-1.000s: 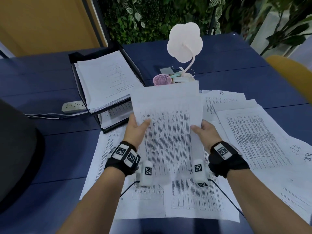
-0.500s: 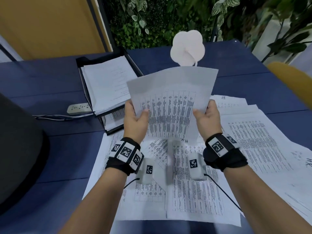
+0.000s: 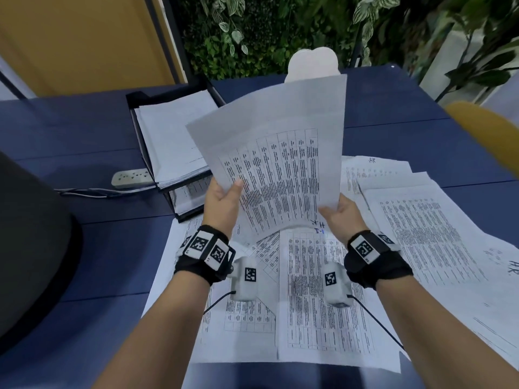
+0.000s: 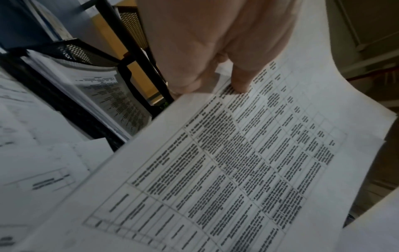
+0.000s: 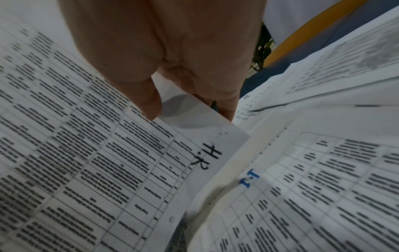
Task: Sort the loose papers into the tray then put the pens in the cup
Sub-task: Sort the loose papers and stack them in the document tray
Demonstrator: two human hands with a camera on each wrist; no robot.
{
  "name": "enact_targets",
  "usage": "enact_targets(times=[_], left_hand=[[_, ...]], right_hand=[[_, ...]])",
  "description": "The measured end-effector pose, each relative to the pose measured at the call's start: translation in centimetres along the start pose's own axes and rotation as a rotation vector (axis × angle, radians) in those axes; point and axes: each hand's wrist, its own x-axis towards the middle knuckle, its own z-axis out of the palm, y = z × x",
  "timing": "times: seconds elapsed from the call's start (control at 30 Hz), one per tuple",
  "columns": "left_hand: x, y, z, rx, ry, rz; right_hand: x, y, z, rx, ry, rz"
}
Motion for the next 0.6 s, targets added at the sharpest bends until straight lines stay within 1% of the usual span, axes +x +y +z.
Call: enact_targets(times=[0.07, 0.13, 0.2, 0.23, 0.3, 0.37, 0.47, 0.5, 0.6], left_hand=[[-0.4, -0.4, -0.1, 0.003, -0.023, -0.022], [-0.7, -1.2, 0.0, 0.044, -0.080, -0.056], [-0.9, -2.1, 0.2, 0.119, -0.121, -0.091], [-1.1, -2.2, 0.4, 0.153, -0.119, -0.096], [-1.0, -2.4, 0.4, 0.149, -0.064, -0.083], [-0.9, -2.0, 0.1, 0.085, -0.010, -0.061], [-0.3, -0.9, -0.6, 0.018, 0.049, -0.037], [0.0, -0.5, -1.0, 0.012, 0.071, -0.023], [0.4, 0.7, -2.5, 0.040, 0.201, 0.050]], right_hand=[[0.0, 0.9, 0.1, -0.049, -0.005, 0.056], [0.0, 1.8, 0.2, -0.120, -0.035, 0.109], [0.0, 2.4, 0.3, -0.166, -0.025, 0.133], [0.1, 2.5, 0.4, -0.154, -0.003, 0.128], [0.3, 2.6, 0.3, -0.111, 0.011, 0.090], [0.4, 2.1, 0.4, -0.089, -0.027, 0.090], [0.4, 1.0, 0.9, 0.019, -0.145, 0.236], [0.5, 0.5, 1.2, 0.056, -0.162, 0.243], [1.1, -1.0, 2.7, 0.037, -0.134, 0.108]])
